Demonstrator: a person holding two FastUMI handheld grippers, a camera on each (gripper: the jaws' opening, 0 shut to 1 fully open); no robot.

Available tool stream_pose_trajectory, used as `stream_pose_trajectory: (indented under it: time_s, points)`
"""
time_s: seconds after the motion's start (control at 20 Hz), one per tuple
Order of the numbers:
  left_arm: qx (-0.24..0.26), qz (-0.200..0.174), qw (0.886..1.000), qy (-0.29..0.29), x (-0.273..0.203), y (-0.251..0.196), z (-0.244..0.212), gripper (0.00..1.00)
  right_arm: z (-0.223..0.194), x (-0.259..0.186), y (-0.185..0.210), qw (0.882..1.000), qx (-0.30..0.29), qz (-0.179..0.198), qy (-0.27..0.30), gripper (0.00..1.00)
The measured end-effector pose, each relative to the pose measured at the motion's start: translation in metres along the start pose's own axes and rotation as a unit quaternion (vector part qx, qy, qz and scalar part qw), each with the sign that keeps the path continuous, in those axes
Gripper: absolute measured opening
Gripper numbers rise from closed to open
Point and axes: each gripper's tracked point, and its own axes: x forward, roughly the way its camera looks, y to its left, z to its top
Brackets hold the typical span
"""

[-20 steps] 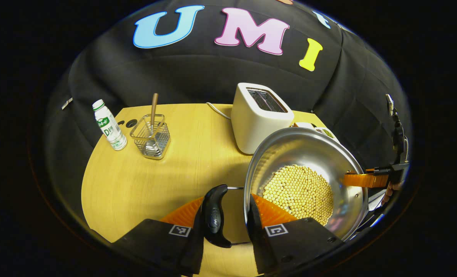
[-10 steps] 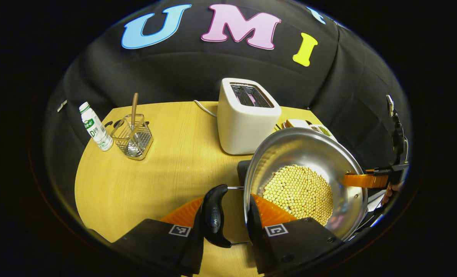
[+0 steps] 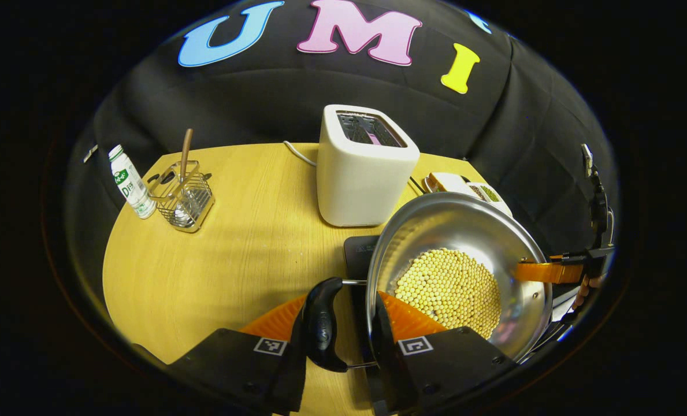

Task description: First push the handle of the pot to place it horizontally, then grasp the pot with both hands and set it on the induction cooktop.

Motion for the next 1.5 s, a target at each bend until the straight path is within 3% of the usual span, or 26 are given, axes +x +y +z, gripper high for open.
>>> stream_pose_trajectory:
  time_s: [0.3,0.35,0.4,0.75,1.5]
  points:
    - [0.005,-0.002,1.000,-0.001,0.012,-0.013,0.000,0.55,0.000,0.007,-0.015,1.000,0.001,0.000,-0.006,0.50]
    - [0.005,-0.002,1.000,0.000,0.014,-0.014,-0.001,0.55,0.000,0.008,-0.016,1.000,0.000,0.000,-0.008,0.54]
    - [0.000,-0.004,1.000,0.002,0.015,-0.015,-0.002,0.55,0.001,0.009,-0.018,1.000,-0.002,0.000,-0.010,0.50]
    - [-0.003,-0.005,1.000,-0.003,0.015,-0.015,-0.002,0.57,0.001,0.009,-0.019,1.000,0.002,0.005,-0.017,0.49]
    - [-0.007,-0.007,1.000,-0.002,0.014,-0.017,-0.001,0.58,-0.001,0.008,-0.019,1.000,0.013,-0.005,-0.011,0.54]
